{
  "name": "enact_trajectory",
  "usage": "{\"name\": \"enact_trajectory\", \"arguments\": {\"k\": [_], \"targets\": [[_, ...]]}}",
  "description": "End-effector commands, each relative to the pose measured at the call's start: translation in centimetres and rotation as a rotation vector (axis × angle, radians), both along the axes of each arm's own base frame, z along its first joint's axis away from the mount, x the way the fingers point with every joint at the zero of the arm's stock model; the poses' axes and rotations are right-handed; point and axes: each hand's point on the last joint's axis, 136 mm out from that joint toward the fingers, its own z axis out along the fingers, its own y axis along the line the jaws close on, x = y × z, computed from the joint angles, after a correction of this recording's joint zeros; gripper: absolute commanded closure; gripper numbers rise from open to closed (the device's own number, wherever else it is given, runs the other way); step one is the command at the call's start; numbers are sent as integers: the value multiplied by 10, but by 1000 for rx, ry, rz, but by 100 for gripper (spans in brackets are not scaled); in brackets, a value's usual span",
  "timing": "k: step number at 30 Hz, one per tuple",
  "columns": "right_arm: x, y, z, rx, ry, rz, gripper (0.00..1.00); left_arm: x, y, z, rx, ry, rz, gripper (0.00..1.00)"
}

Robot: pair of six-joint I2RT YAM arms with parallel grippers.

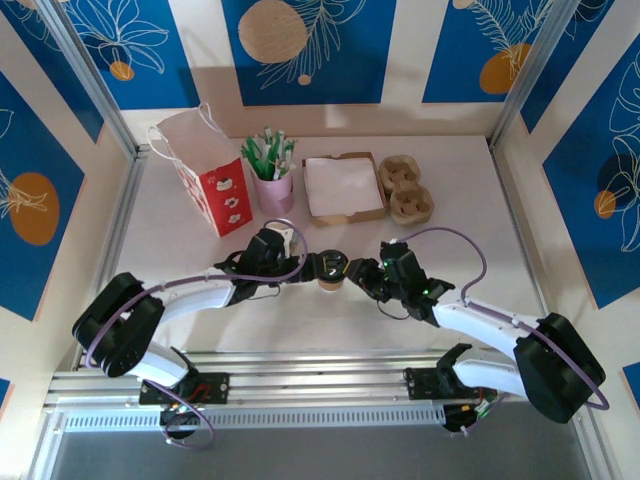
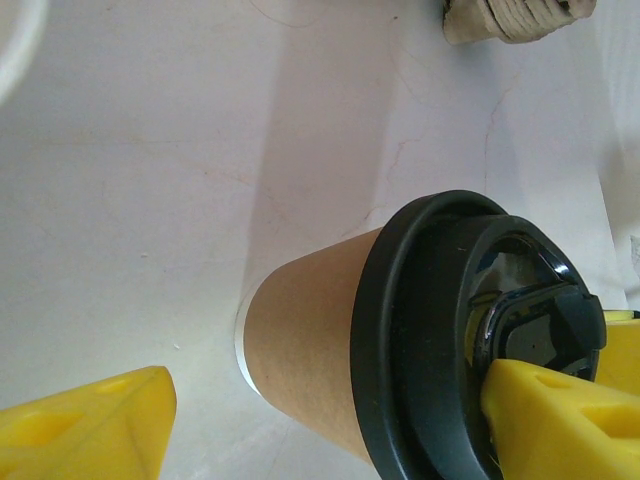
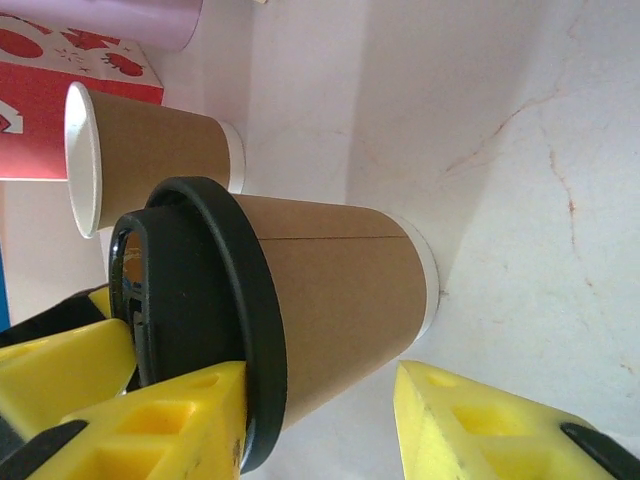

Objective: Pack the takeout coffee

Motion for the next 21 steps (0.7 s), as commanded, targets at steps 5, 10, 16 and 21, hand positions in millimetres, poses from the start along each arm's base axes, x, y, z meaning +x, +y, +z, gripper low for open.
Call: {"name": "enact_trajectory", "arguments": {"k": [5,10,16,21], "targets": [[6,7,33,-121,-42,130,47,-90,82,-108,461,380,-48,21],[9,13,54,-149,-83,196,44,-86,80,-102,464,368,-54,20],[12,16,77,-205,-116,269,39,-69,71,-73,459,305,-64,19],[12,16,82,-242,-120,302,36,-54,63,-47,453,246,-65,17]]}}
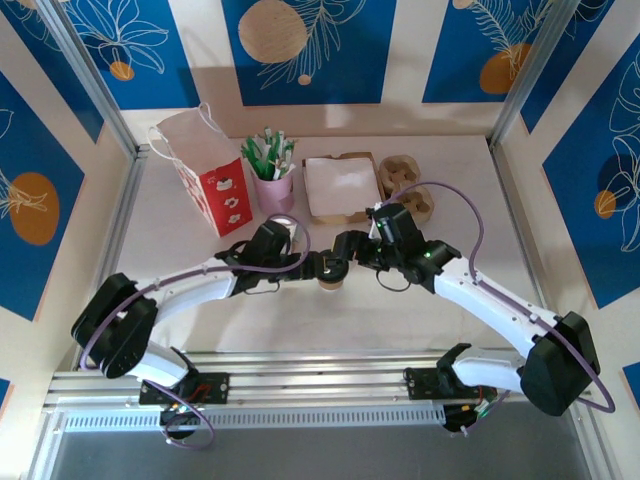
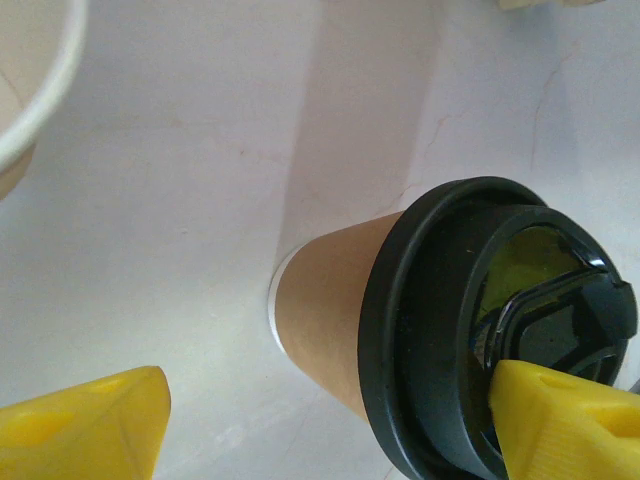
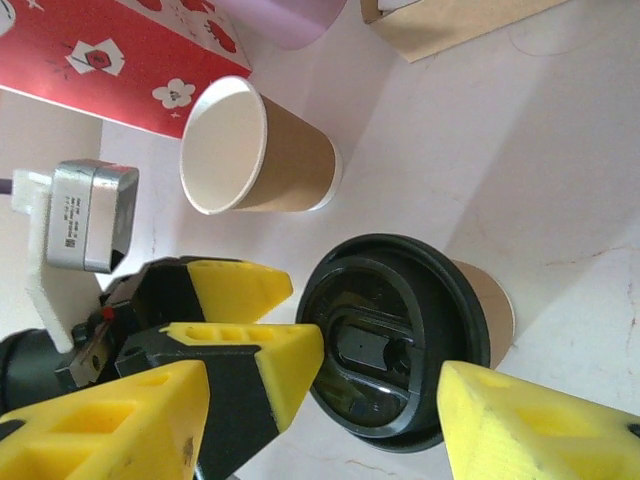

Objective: Pack the takeout coffee

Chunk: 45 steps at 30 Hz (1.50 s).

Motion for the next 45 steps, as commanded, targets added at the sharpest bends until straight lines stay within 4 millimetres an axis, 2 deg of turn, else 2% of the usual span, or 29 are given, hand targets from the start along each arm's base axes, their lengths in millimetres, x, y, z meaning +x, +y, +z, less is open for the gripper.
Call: {"name": "enact_trajectory", "arguments": {"k": [1,8,10,13,18,20,22,24,27,29,32,38,45], "targets": [[-8,-3,-5,-69,26,60,36,-52,55,-60,327,209,-41,17],[-5,-2,0,-88,11,96,30,-20,43,-1,270,67,-26,12],[-5,2,2,-83,16,111,30,-14,37,10,258,52,-34,11],[-6,6,2,-69,29,125,30,-10,26,15,229,60,-49,11],[-12,7,-2,-66,36,137,30,-9,17,8,205,91,-54,11],[-14,6,-4,-73,34,143,29,-7,18,13,205,78,-50,11],[-15,4,-3,-87,23,147,29,-2,23,28,209,33,-34,10],[-16,1,-4,-114,14,161,27,4,31,49,199,-28,-12,10],[-16,-3,-9,-194,25,203,25,10,54,87,200,-132,39,9],[-16,-2,-14,-277,33,243,23,10,75,108,234,-205,74,8],[-14,1,-20,-409,17,282,20,5,107,129,295,-282,120,5],[-6,14,-29,-586,-23,343,14,-14,165,143,430,-348,175,1],[4,19,-39,-712,-20,369,11,-30,207,146,565,-401,202,0]]}}
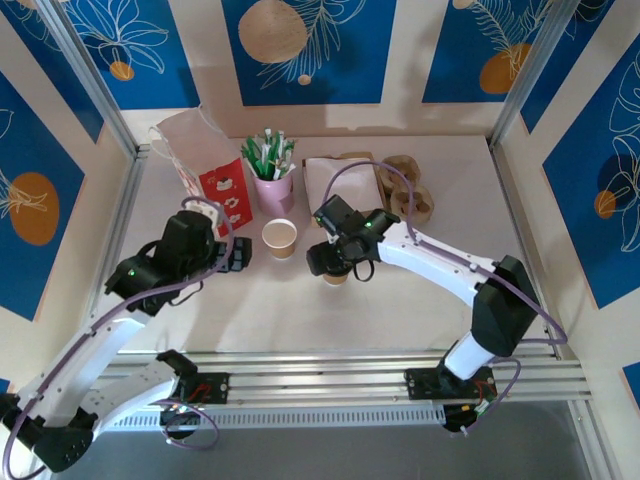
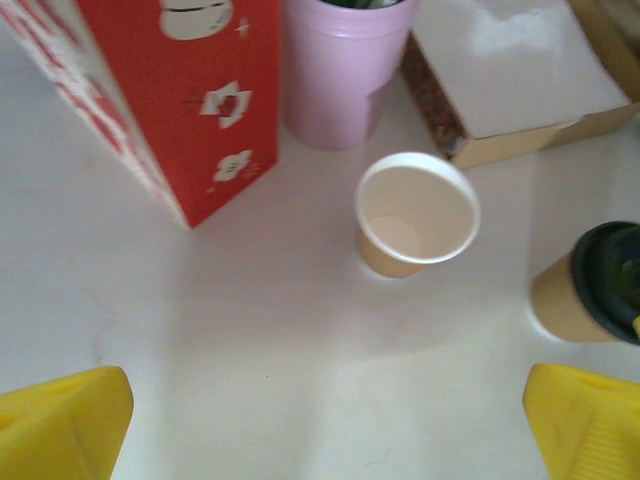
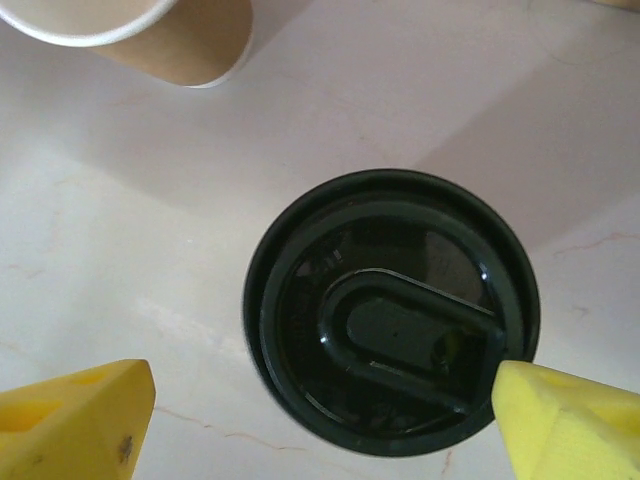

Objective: Pack the takeout coffee

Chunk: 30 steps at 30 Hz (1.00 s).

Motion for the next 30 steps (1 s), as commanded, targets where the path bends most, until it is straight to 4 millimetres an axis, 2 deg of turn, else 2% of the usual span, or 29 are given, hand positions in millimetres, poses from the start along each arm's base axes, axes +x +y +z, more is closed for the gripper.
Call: {"name": "enact_trajectory", "arguments": {"k": [1,6,13,19,30], "targets": [[4,-10,2,-108,-29,17,11,-11,30,-13,153,20,25,0],[5,-6,1,-152,-46,32,10,-14,44,-21,204,5,53,0],[2,2,14,-141,-76,51,8,-15,45,-34,200,3,63,0],[9,-14,4,-162,-49,5,8,-16,45,-37,194,-5,64,0],[15,-13,-14,-155,-7,-1,8,-15,44,-40,191,-7,56,0]]}}
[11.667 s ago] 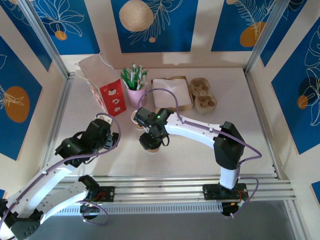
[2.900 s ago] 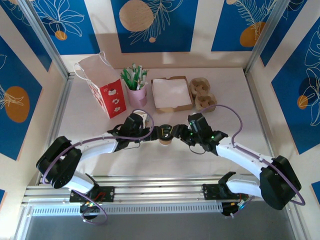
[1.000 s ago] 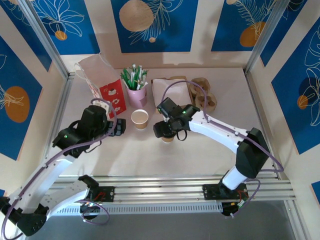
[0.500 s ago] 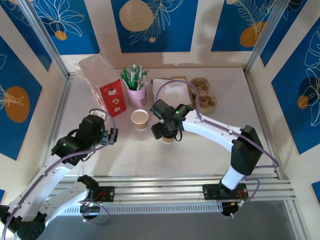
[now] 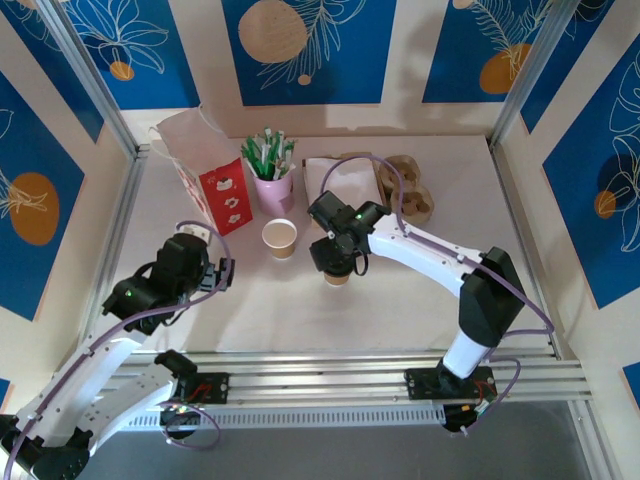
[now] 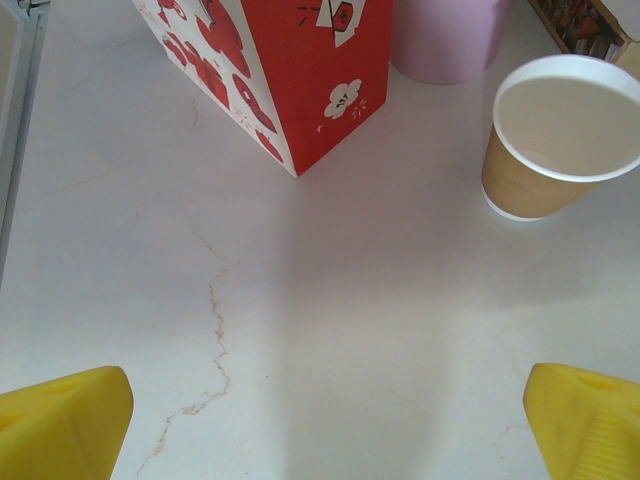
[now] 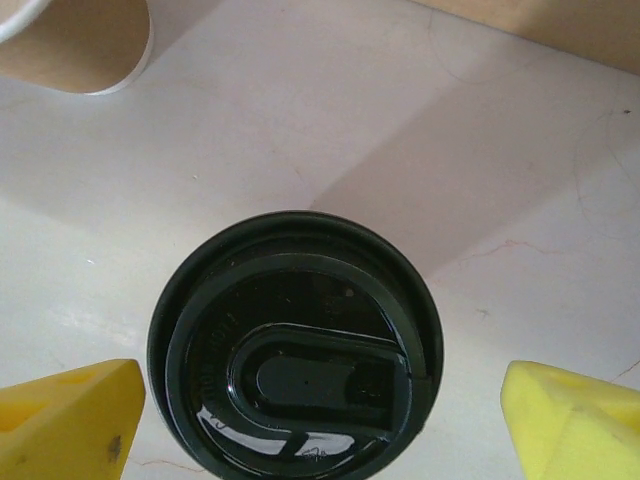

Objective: Pack the takeout coffee

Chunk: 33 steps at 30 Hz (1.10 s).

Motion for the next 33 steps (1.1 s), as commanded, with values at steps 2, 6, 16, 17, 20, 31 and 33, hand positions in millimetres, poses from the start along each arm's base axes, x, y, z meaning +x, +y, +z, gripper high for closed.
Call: {"name": "enact_trajectory", "arguments": {"k": [2,6,16,17,20,31,33], "targets": [[-2,2,-15,-12,40,13,8,3,2,0,10,-13,4,0],[-3,1,-22,-21,58,13,8,4,1,-1,8,-10,1,0],[-8,-1,-30,-15,95,10,15,5,0,-3,6,1,-3,0],[-8,-2,-31,-16,97,8,16,5,1,-3,6,1,-3,0],[-10,-2,-33,-17,107,9,19,5,0,-4,4,2,-2,0],[-13,-18,-25,7,113,-24,30,6,0,-5,5,8,-3,0],[-11,-25,-21,21,108,-47,31,6,0,-6,5,9,-5,0]]}}
